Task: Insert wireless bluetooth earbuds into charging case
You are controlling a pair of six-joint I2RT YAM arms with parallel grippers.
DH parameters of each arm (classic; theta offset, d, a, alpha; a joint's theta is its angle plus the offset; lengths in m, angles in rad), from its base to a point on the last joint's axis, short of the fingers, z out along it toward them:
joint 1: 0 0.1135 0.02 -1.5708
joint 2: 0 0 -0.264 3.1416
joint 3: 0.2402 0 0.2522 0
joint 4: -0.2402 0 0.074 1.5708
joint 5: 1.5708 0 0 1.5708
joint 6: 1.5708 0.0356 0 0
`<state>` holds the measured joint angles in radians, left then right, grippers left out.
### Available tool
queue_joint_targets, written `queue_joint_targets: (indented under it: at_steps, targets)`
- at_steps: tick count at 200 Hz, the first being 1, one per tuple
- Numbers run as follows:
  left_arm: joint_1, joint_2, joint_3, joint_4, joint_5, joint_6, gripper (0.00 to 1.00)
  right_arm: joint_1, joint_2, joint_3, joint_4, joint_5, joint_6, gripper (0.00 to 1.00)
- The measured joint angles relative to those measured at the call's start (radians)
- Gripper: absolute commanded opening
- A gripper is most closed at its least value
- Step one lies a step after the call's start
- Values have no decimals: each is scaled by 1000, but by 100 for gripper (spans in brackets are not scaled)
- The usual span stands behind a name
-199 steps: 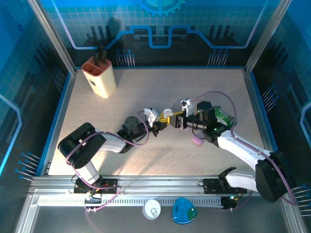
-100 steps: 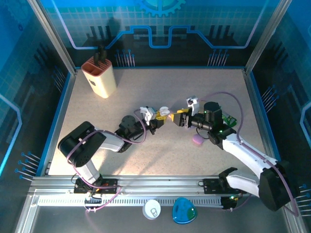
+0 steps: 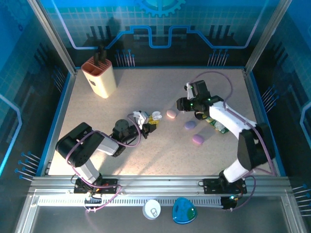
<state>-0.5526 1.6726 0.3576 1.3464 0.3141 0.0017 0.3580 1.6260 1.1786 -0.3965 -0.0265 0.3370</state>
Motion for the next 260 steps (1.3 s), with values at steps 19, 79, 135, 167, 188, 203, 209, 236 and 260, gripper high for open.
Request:
queue_joint_targets:
  at_steps: [19,79,135,167,188,203,209,236,260]
  targets:
    - [0,0,-21,5,18,24,14,-16,110,89,-101,15,-19,48]
    - [-3,-5,-50,10,62,57,14,-69,362,331,-304,8,-77,44]
    - [-40,-8,-55,14,71,97,9,-84,500,500,-409,-11,-122,43]
    - [-46,-8,-60,14,96,150,7,-84,569,560,-445,-20,-135,41]
    - [-46,-8,-60,14,118,182,8,-84,597,577,-464,-27,-140,40]
    - [-46,-8,-60,14,130,195,9,-85,606,584,-475,-29,-141,38]
    - [-46,-8,-60,14,134,201,9,-85,608,585,-478,-30,-142,37]
    - [-46,-3,-60,18,155,215,9,-85,617,598,-486,-34,-145,34]
    - [-46,-2,-60,21,163,216,9,-85,623,600,-486,-34,-145,33]
